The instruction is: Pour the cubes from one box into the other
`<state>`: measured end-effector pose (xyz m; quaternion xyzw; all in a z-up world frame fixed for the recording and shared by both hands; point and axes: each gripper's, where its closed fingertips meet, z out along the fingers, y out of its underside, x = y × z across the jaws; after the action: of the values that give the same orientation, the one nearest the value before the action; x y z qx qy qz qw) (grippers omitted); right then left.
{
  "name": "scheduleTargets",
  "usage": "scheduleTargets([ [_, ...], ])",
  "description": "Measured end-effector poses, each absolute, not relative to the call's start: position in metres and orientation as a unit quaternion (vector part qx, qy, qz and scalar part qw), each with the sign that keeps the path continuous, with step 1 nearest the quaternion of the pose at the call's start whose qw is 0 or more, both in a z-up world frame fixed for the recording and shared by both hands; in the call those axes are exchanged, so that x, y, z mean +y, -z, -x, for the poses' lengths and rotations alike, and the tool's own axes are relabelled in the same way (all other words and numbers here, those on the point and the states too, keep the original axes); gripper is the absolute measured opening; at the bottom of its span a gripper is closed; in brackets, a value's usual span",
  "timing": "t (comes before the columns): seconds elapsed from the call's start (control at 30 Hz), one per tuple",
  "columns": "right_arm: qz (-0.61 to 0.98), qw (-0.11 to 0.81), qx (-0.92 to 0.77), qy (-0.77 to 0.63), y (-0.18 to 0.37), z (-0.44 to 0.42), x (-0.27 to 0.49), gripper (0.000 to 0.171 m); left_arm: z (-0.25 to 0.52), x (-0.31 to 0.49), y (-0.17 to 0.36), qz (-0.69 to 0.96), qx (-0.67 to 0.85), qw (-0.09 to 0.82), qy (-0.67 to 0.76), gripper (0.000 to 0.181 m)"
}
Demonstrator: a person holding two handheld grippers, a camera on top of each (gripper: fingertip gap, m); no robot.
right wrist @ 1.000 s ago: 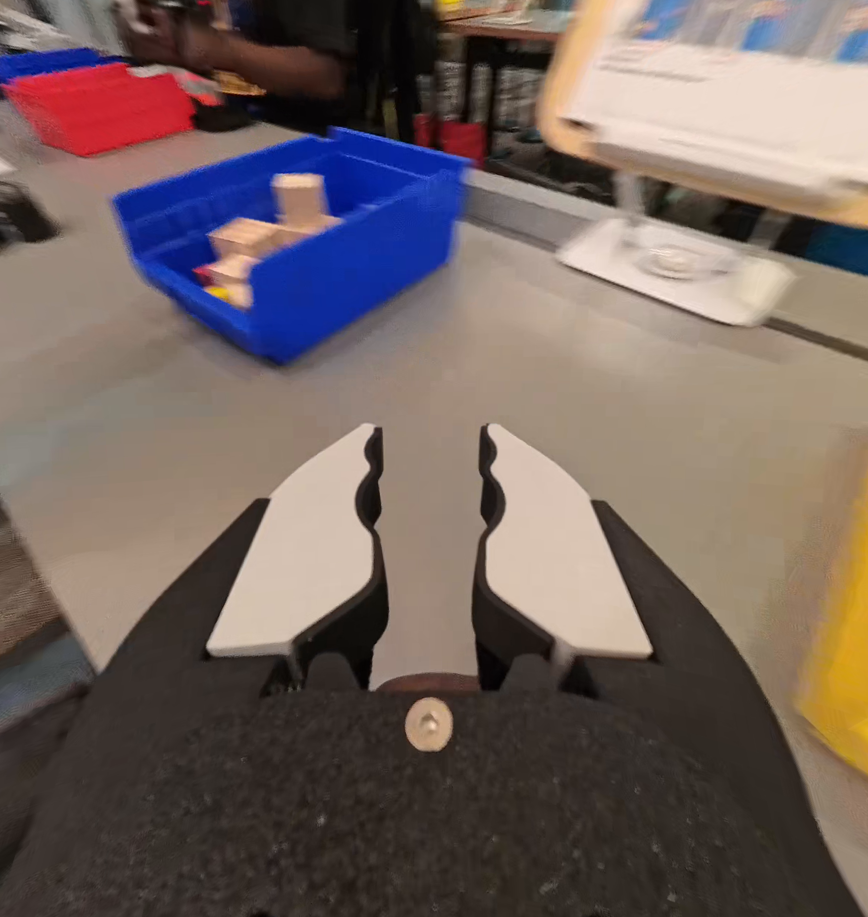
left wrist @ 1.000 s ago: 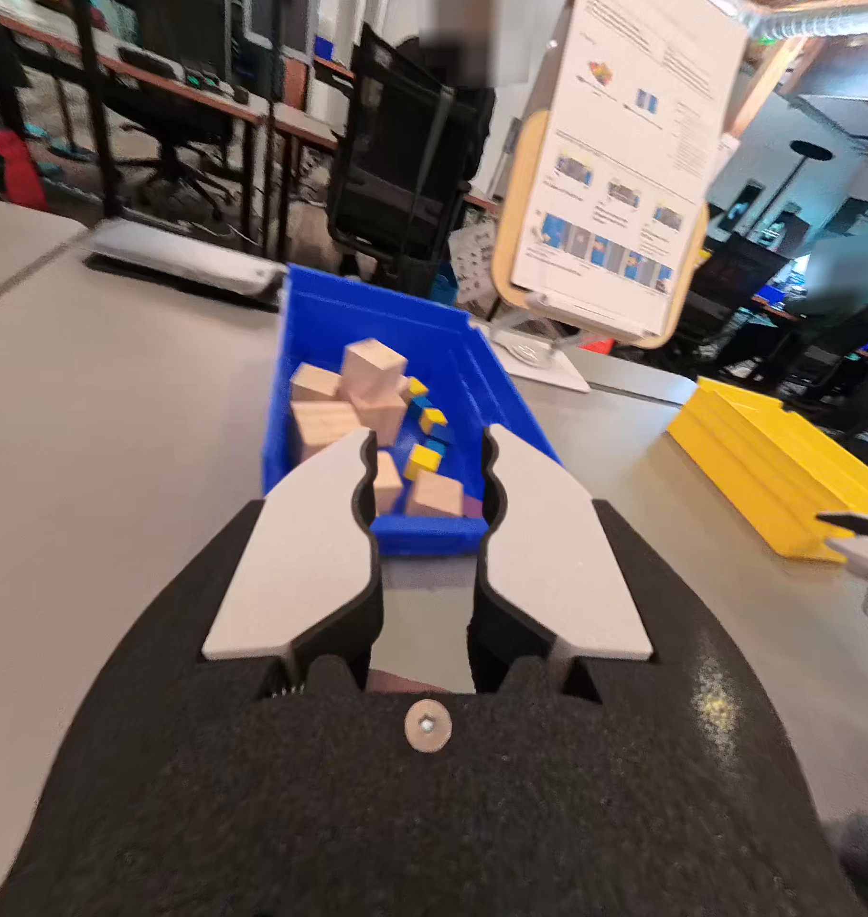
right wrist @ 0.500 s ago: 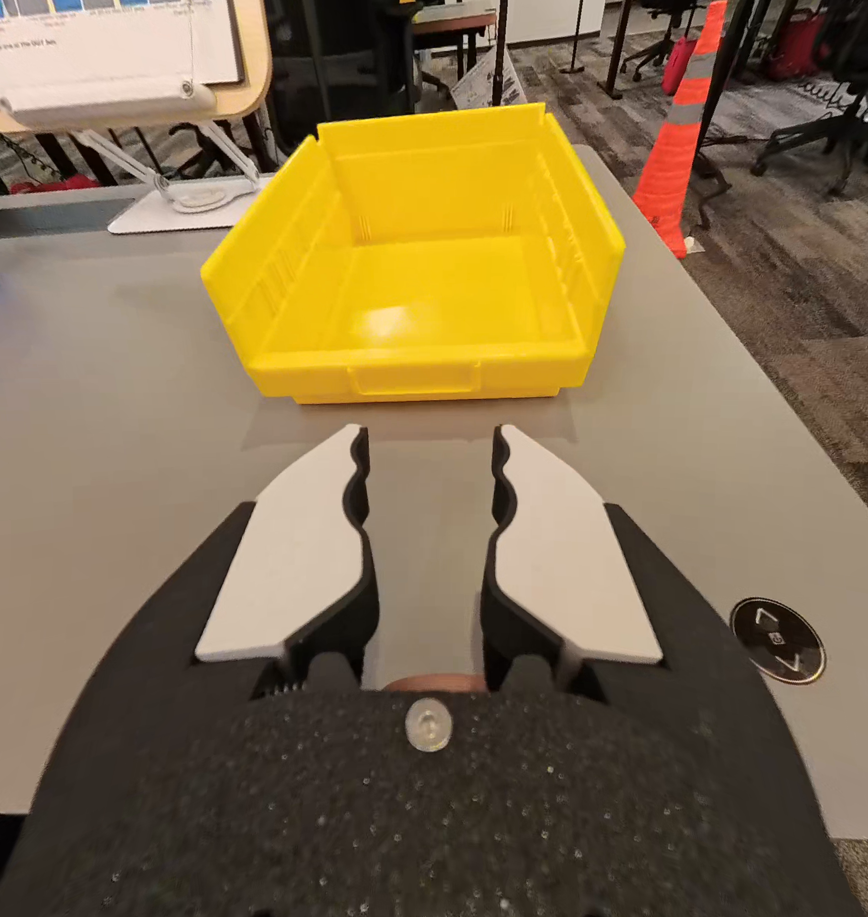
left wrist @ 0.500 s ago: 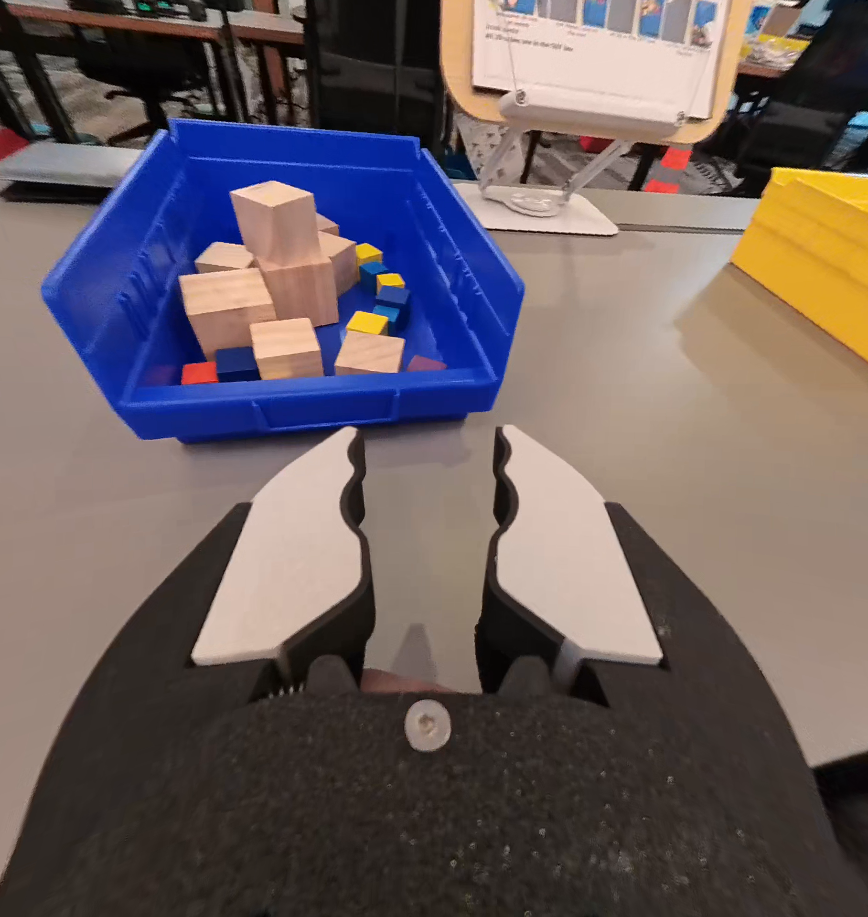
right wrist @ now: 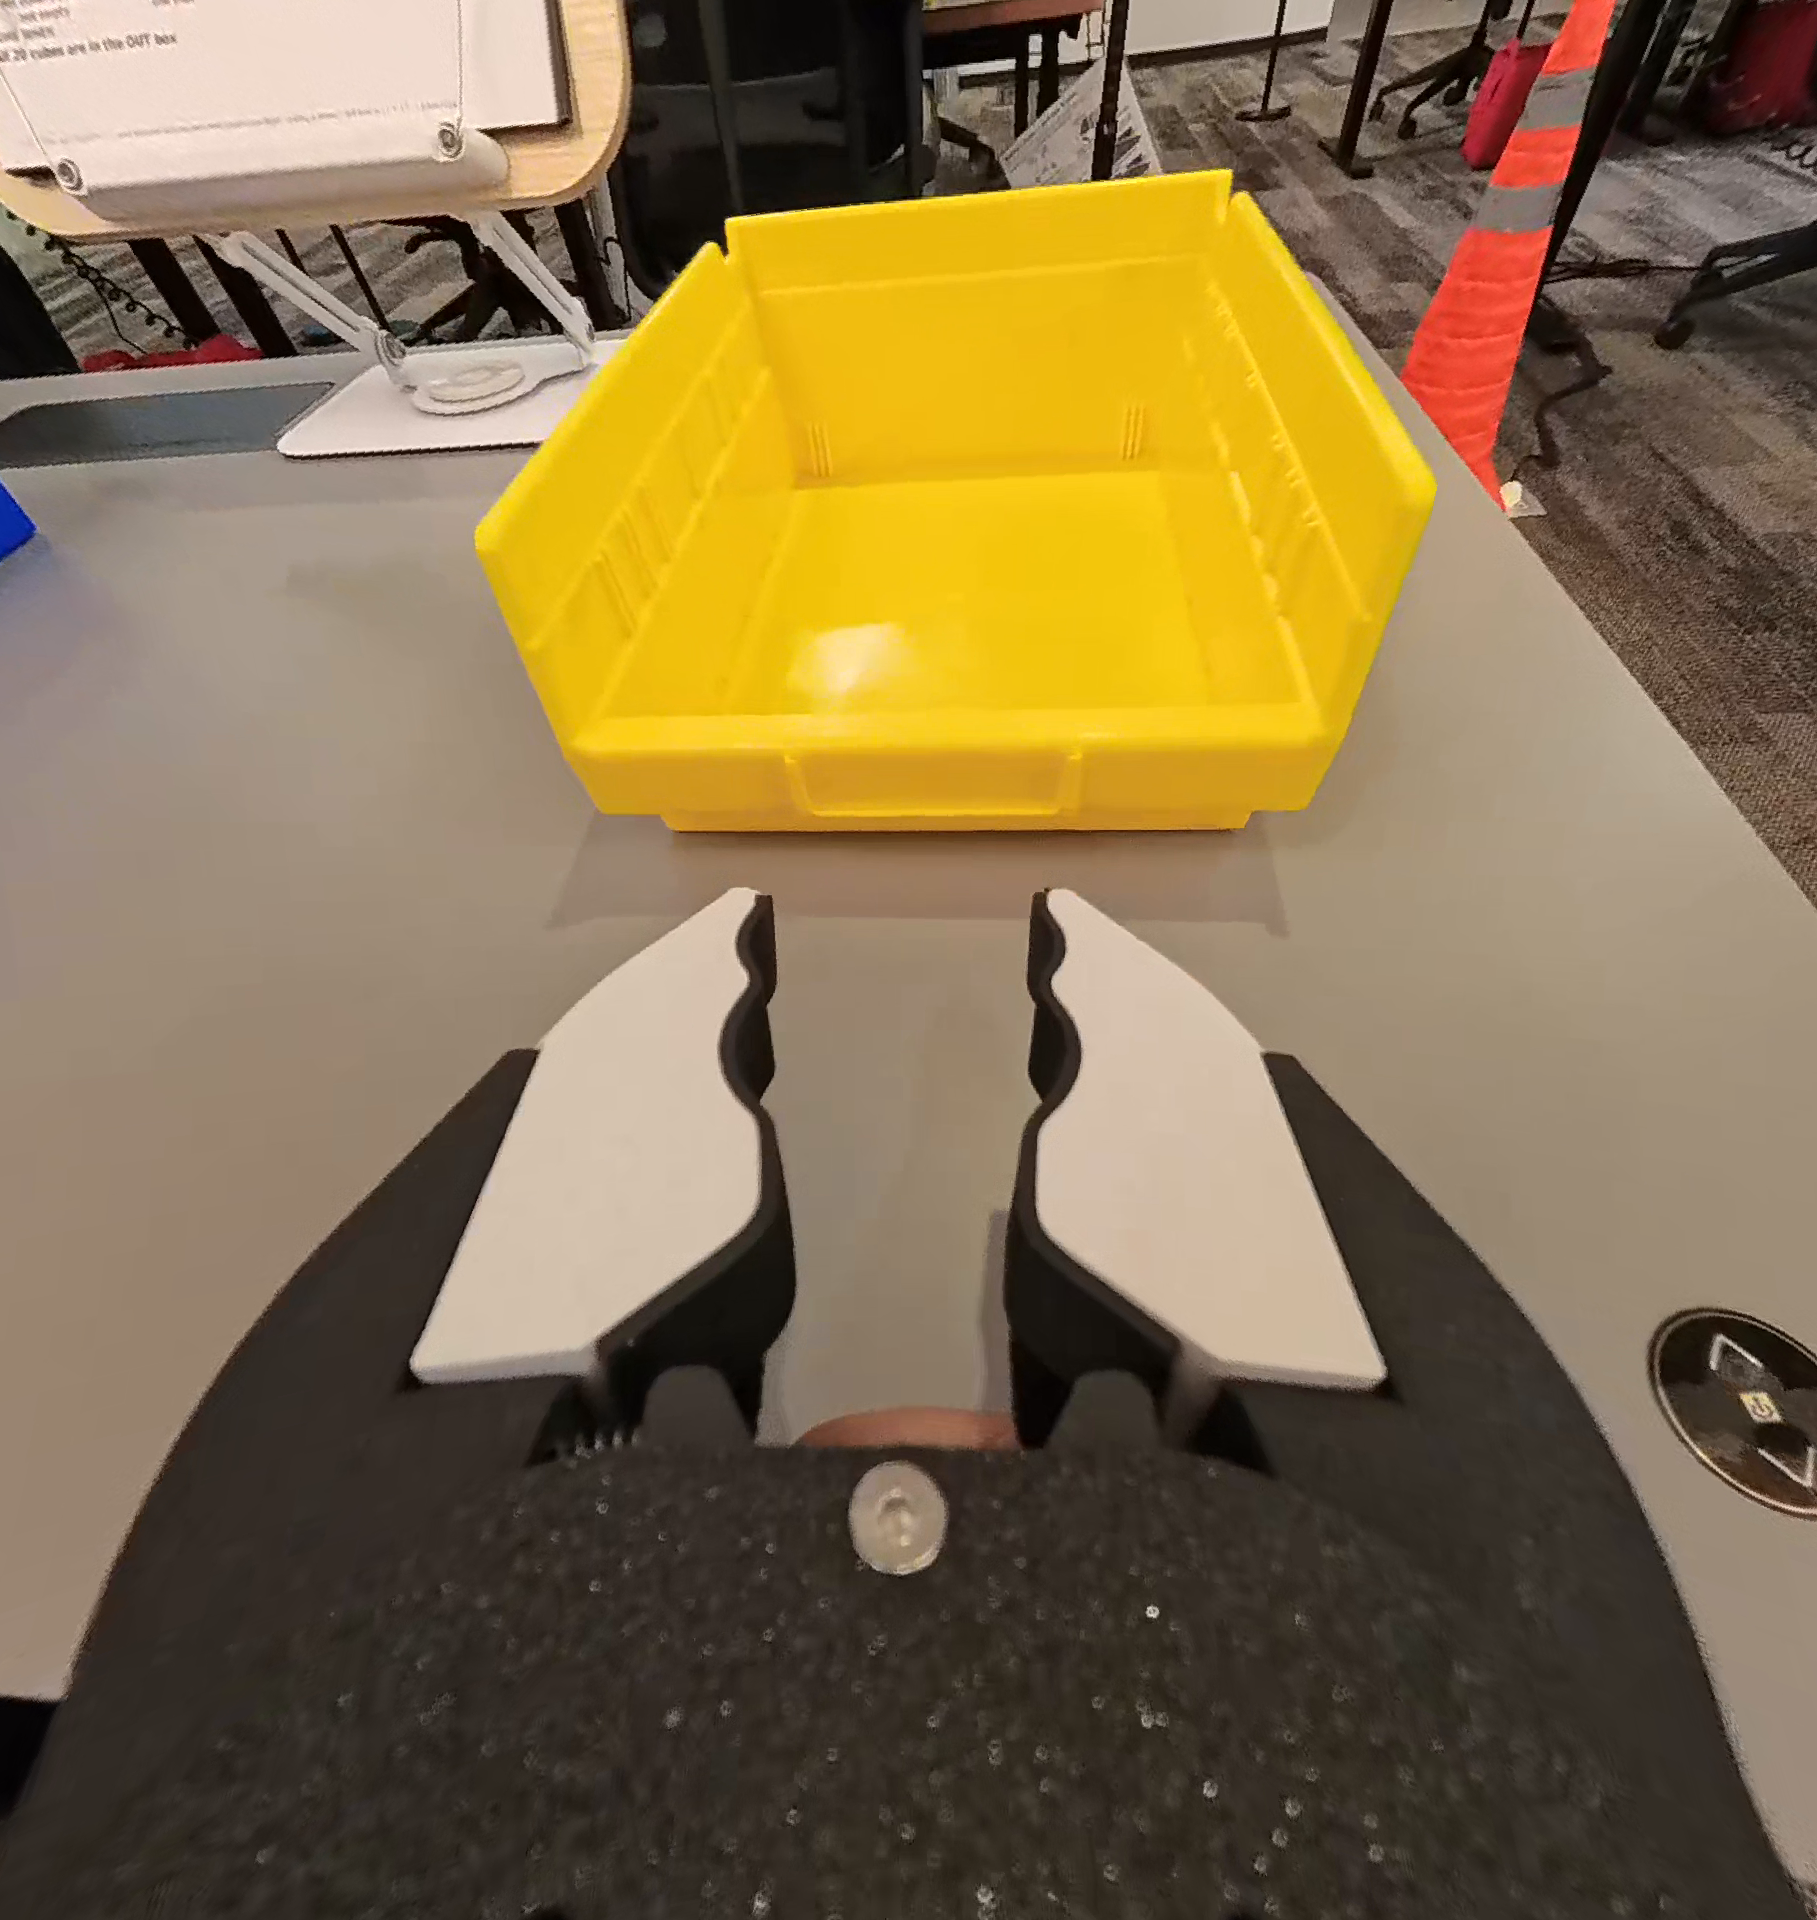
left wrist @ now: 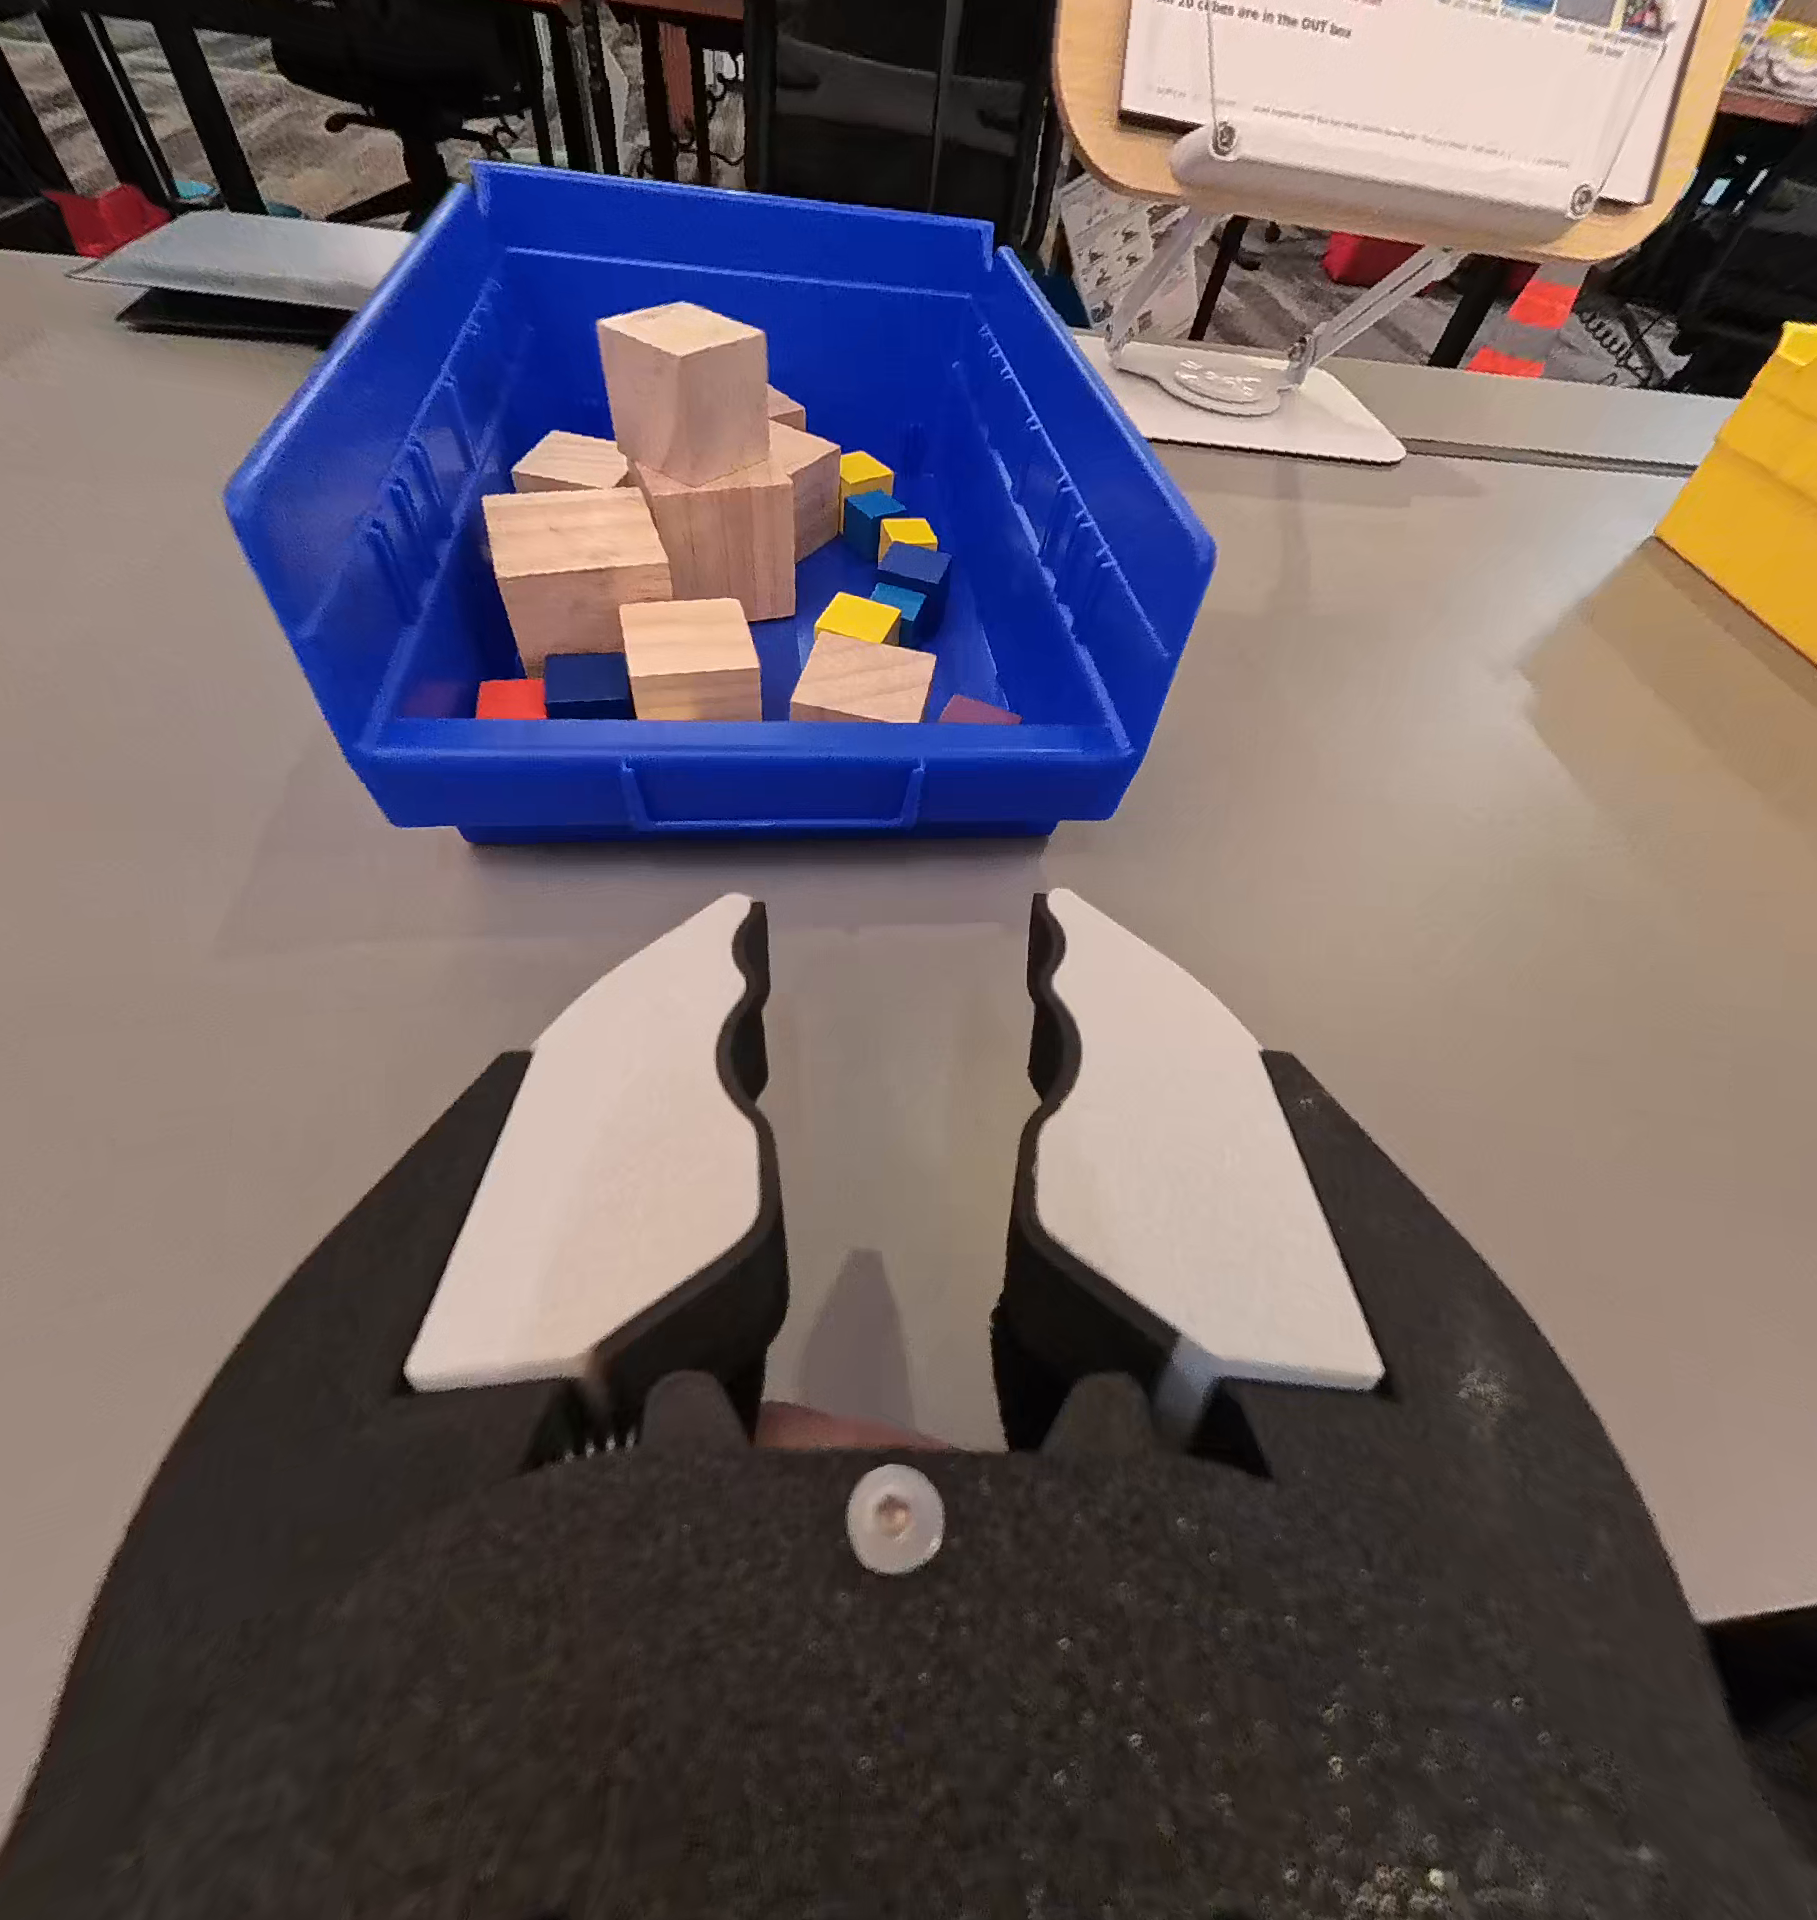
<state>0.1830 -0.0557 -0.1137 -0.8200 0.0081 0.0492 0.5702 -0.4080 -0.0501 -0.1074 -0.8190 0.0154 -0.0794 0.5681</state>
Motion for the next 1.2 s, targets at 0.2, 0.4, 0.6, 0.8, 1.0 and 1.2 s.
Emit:
scheduleTargets([
  [0.2,0.823,0.567,-0.012,-0.032,0.1155,-0.1768,-0.0538,0.046,0.4142,-0.0538,0.1063,0.815,-0.015,0.568,0.117,0.047],
  [0.4,0.822,0.568,-0.007,-0.034,0.1148,-0.1792,-0.0559,0.046,0.4139,-0.0526,0.1089,0.819,-0.014,0.562,0.111,0.047],
  [0.6,0.822,0.568,-0.006,-0.034,0.1145,-0.1805,-0.0583,0.046,0.4097,-0.0510,0.1099,0.821,-0.010,0.559,0.118,0.047],
  [0.8,0.823,0.566,-0.009,-0.033,0.1148,-0.1789,-0.0589,0.045,0.4083,-0.0511,0.1103,0.821,-0.007,0.558,0.119,0.046],
  [1.0,0.824,0.566,-0.012,-0.033,0.1149,-0.1769,-0.0581,0.045,0.4095,-0.0519,0.1106,0.821,-0.010,0.557,0.120,0.046],
  [1.2,0.824,0.566,-0.014,-0.034,0.1151,-0.1752,-0.0577,0.045,0.4101,-0.0526,0.1106,0.821,-0.010,0.558,0.119,0.046],
])
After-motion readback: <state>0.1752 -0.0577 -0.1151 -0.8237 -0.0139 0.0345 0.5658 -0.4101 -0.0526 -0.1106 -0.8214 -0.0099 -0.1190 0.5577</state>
